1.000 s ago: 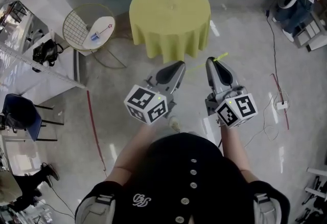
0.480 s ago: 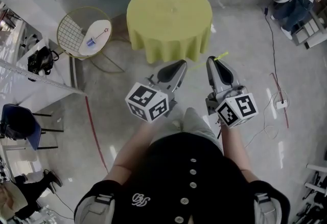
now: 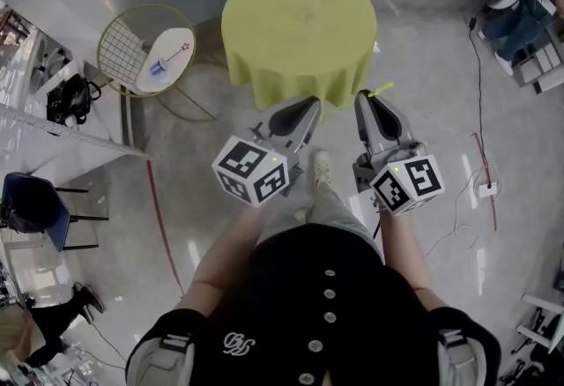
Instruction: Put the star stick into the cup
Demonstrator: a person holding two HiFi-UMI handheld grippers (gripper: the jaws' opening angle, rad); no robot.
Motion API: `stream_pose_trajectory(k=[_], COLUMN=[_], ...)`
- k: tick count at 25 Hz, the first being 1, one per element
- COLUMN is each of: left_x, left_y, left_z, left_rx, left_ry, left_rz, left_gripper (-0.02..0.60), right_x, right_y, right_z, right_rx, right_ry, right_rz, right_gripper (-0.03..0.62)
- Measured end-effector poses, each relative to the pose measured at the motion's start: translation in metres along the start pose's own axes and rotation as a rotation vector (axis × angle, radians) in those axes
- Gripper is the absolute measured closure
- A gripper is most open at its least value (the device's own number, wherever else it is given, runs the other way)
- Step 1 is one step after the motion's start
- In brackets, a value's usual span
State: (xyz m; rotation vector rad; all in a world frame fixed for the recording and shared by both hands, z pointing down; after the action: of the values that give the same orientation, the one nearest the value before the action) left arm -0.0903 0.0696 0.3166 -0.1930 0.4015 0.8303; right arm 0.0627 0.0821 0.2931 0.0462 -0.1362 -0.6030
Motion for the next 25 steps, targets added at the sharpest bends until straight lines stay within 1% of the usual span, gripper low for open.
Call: stream_pose_trajectory(k=[6, 16, 21, 25], left_x=[-0.029, -0.070, -0.088, -0.096], left_y=[-0.037, -0.115, -0.147, -0.168], left_z=[-0.012, -0.038, -0.050, -0.053], left_rx=[0.004, 0.005, 0.010, 0.021], left_ry=[-0.002, 0.014, 0.015, 0.026], left_rz=[-0.009, -0.040, -0.063, -0.084], left_gripper=[0.565, 0.565, 0.565, 0.565], right_x=[0.033, 0.104, 0.135, 0.158], right_y=[-0.034, -0.097, -0.124, -0.139], right_z=[0.001, -0.006, -0.008, -0.011], right_rx=[0.010, 0.000, -0.012, -0.021], right_ry=[-0.004, -0.022, -0.024, -0.031], right_rz=[-0.008, -0.031, -0.070, -0.096], right_gripper=[0.584, 0.585, 0.584, 0.585])
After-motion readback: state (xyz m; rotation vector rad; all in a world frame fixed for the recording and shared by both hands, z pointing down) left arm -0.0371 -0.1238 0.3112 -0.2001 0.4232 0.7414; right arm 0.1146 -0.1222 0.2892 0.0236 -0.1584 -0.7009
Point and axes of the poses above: the fingertips, and each gripper's own axes: y backward along the fingers, x to its right, z out of its underside, the point moved 6 cm from there along y, backward along the fingers, and after that the axes turned 6 degrees about y, right-handed, at the moved point
